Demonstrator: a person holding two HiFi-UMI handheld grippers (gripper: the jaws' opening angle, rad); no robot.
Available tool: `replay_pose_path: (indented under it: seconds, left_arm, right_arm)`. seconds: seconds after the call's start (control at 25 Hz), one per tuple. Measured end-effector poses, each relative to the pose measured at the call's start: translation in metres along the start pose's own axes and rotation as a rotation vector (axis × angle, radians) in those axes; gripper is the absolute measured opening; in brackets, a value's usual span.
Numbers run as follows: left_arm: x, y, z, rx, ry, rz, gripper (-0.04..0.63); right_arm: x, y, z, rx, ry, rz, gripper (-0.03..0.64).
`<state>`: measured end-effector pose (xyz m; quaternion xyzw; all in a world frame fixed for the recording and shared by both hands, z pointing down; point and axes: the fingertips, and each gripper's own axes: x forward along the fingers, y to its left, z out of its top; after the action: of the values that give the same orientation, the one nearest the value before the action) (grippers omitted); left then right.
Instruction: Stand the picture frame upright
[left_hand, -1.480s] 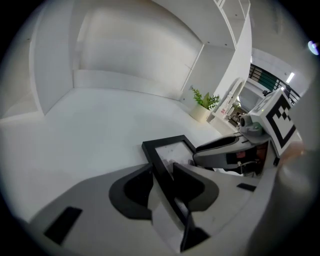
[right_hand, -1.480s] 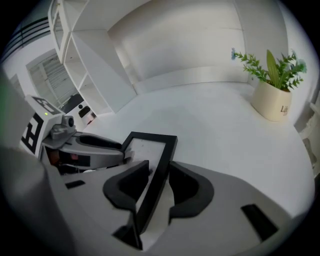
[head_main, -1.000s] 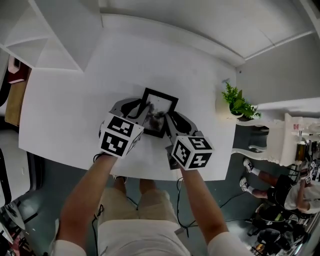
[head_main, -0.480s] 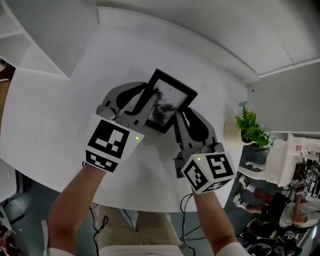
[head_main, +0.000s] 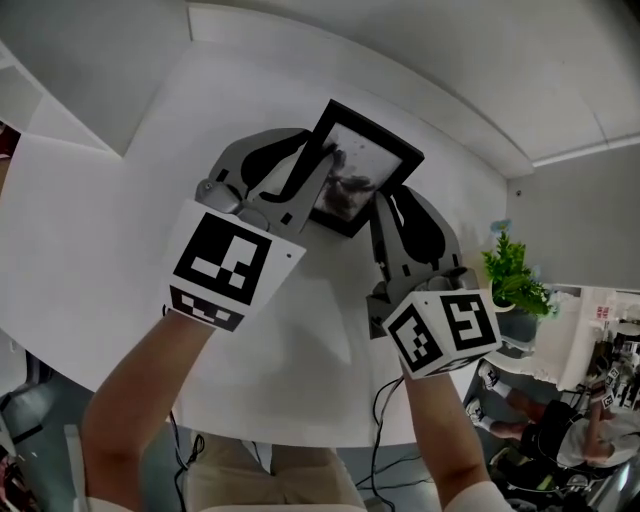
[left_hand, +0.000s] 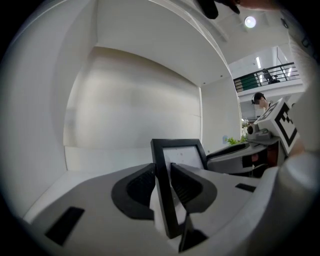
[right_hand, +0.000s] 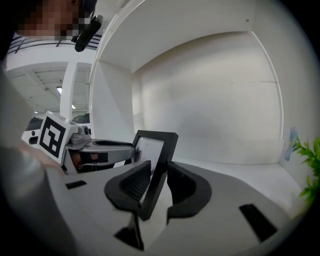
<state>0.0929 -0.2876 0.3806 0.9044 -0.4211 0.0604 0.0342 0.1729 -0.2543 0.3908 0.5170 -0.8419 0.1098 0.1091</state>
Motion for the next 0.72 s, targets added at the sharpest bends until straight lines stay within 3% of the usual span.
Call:
replay_pose_path:
  seconds: [0.24,0.72]
  left_arm:
    - [0.054,0.023,0.012,0.037,-0.076,-0.006,0.107]
    - [0.043,0.02,0.025,0.045,-0.112,0.08,0.107]
  right_arm:
    - [0.039,-0.038,0.018,-0.025,-0.083,-0.034,0.109]
    - [0.035,-0.034,0.024,-0.021,-0.096,0.0,0.11]
